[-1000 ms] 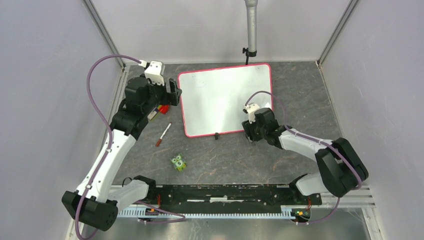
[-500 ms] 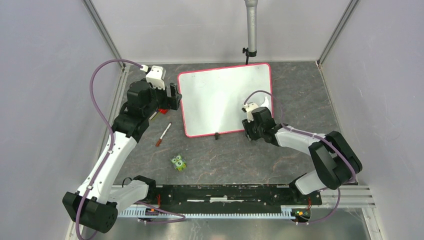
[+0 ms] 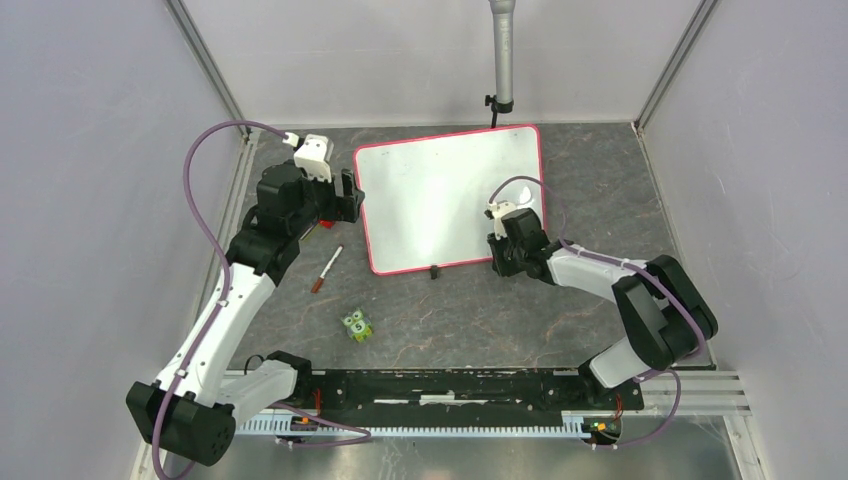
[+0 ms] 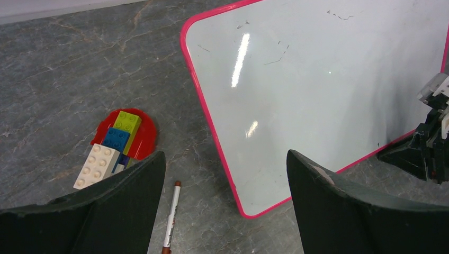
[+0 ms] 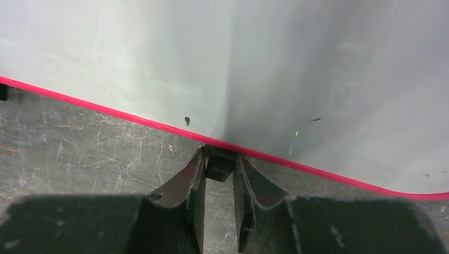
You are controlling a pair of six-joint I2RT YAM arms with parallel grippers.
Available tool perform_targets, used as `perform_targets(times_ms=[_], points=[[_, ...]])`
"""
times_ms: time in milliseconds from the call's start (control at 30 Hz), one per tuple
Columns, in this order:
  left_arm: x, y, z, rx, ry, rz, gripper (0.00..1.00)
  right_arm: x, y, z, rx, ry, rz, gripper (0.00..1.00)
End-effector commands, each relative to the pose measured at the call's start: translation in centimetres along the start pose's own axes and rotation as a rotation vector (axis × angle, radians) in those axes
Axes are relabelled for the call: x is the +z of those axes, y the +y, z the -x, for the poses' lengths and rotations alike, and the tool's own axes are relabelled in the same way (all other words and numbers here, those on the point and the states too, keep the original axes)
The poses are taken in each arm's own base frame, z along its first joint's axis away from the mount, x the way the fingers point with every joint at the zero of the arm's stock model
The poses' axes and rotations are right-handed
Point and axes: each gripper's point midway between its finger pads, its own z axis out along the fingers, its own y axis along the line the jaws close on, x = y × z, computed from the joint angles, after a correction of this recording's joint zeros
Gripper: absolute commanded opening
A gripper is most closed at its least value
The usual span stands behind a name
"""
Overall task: Write a sentence on the whiteboard
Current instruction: Move the whiteboard to the center of the board.
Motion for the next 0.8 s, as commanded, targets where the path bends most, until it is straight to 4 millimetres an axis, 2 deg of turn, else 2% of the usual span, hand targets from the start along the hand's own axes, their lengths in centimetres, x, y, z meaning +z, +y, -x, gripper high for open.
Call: perform_targets(times_ms=[0,167,400,567,767], points=[[0.1,0.3,1.1,-0.031,-0.047,0.016,0.9,-1.4,1.8,-0.1,-0.025,0.026,0.096,0.0],[-0.1,0.3,1.9,-0.013,-0.064,0.02,0.9,-3.1,2.5,-2.9,-0.023,0.095,0.149,0.0],[-0.8,0.3,3.2,-0.006,-0.087,0.018,0.9,-5.3,2.2,-6.6,-0.079,0.228,0.164,0.0],[-1.3,0.2,4.1,-0.003,-0.103,0.017,0.9,-7.2,1.8,-8.2,-0.09,0.256,0.158,0.0],[-1.1,0.3,4.4,0.002,-0.11,0.019,0.91,-9.1,2.4,-9.8,-0.065,0.248,0.199,0.0]])
